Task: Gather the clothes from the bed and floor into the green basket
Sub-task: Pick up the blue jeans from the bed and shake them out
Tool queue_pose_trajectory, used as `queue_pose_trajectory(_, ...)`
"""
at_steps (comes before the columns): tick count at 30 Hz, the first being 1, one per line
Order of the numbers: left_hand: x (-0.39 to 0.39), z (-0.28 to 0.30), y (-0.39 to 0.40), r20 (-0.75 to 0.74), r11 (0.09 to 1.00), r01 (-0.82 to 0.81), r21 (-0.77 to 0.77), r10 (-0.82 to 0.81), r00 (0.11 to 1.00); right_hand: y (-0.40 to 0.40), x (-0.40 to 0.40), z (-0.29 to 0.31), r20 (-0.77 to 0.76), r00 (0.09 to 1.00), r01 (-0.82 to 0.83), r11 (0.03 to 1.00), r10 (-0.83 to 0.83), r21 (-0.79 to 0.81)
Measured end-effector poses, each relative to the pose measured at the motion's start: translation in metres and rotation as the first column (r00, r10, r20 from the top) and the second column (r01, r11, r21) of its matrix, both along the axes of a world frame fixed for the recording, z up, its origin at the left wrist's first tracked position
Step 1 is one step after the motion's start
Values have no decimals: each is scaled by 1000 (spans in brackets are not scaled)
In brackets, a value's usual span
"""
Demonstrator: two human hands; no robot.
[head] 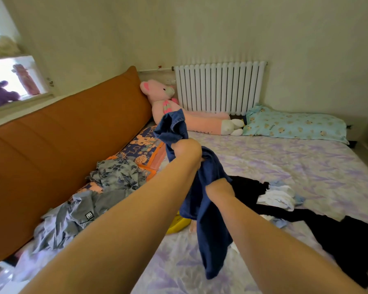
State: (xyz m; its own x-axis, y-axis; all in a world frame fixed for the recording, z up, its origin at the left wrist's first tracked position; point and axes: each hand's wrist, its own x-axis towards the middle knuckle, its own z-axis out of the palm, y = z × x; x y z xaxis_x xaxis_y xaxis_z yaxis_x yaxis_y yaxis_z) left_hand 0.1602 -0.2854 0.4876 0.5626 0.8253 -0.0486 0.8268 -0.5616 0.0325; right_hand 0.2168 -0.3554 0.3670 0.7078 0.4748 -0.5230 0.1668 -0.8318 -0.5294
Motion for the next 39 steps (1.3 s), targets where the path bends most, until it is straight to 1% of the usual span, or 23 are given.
queue_pose_trajectory(2, -12, 5, 11, 115, 999, -22, -47, 27, 993, -4, 13, -1, 118, 992, -46, 999, 45, 13)
queue_pose_trajectory(5, -35, -6, 41, 238, 988, -77, -137, 108, 965, -8, 27, -4, 231, 932, -292, 956, 278, 28)
queue_pose_trajectory(7, -49, -20, 59, 412, 949, -144, -282, 255, 875, -8, 27, -6, 285, 860, -451, 892, 424, 33)
queue_pose_trajectory(9, -61, -29, 70, 490, 935, -99, -342, 267, 830, -7, 25, -5, 337, 791, -553, 833, 511, 34)
queue_pose_trajectory(10, -66, -33, 71, 490, 924, -54, -378, 249, 836, -5, 24, -2, 385, 747, -595, 803, 541, 26)
queue_pose_trajectory(12, -73, -40, 73, 509, 910, 75, -408, 159, 846, 0, 23, 2, 455, 730, -598, 799, 509, 65)
queue_pose_trajectory(13, -76, -42, 74, 516, 892, 121, -435, 137, 846, 5, 23, 1, 455, 756, -575, 809, 470, 120)
queue_pose_trajectory(14, -81, -43, 73, 497, 875, 148, -461, 116, 860, 9, 22, 0, 433, 789, -551, 814, 437, 182)
queue_pose_trajectory(15, -85, -44, 73, 478, 858, 166, -487, 102, 873, 13, 21, 0, 349, 849, -499, 819, 397, 282)
queue_pose_trajectory(16, -92, -46, 74, 453, 841, 177, -511, 88, 887, 18, 15, -1, 211, 897, -441, 812, 388, 383)
queue_pose_trajectory(17, -99, -47, 75, 426, 831, 183, -525, 71, 902, 21, 8, 0, 139, 915, -398, 800, 378, 449)
queue_pose_trajectory(18, -105, -49, 75, 406, 816, 190, -546, 60, 912, 24, 3, -3, 115, 912, -402, 800, 394, 445)
queue_pose_trajectory(20, -116, -51, 73, 378, 793, 198, -576, 43, 925, 29, -14, 3, 105, 852, -495, 722, 513, 483)
queue_pose_trajectory(21, -123, -54, 73, 370, 784, 206, -586, 33, 928, 30, -25, 3, 85, 815, -545, 710, 573, 446)
queue_pose_trajectory(22, -127, -54, 71, 375, 780, 222, -585, 17, 927, 32, -35, 3, 142, 789, -598, 694, 598, 401)
queue_pose_trajectory(25, -142, -56, 71, 443, 757, 241, -607, 70, 894, 35, -62, -8, 104, 736, -648, 651, 669, 394)
queue_pose_trajectory(27, -156, -59, 72, 461, 766, 221, -604, 109, 881, 41, -81, -18, 28, 718, -627, 630, 695, 459)
queue_pose_trajectory(29, -171, -65, 71, 447, 766, 202, -610, 122, 886, 41, -104, -19, -122, 712, -497, 620, 691, 607)
queue_pose_trajectory(32, -198, -76, 62, 412, 792, 131, -596, 161, 897, 42, -137, -29, -270, 675, -385, 640, 687, 665)
queue_pose_trajectory(33, -216, -84, 58, 399, 805, 84, -588, 198, 896, 41, -153, -37, -251, 654, -421, 619, 714, 663)
queue_pose_trajectory(36, -247, -98, 40, 360, 794, -9, -608, 286, 888, 32, -184, -57, -232, 666, -444, 627, 709, 640)
queue_pose_trajectory(38, -273, -111, 23, 350, 784, -60, -618, 343, 872, 28, -208, -78, -201, 639, -525, 612, 743, 591)
queue_pose_trajectory(39, -286, -119, 13, 351, 787, -105, -607, 384, 854, 24, -222, -86, -204, 602, -566, 593, 772, 573)
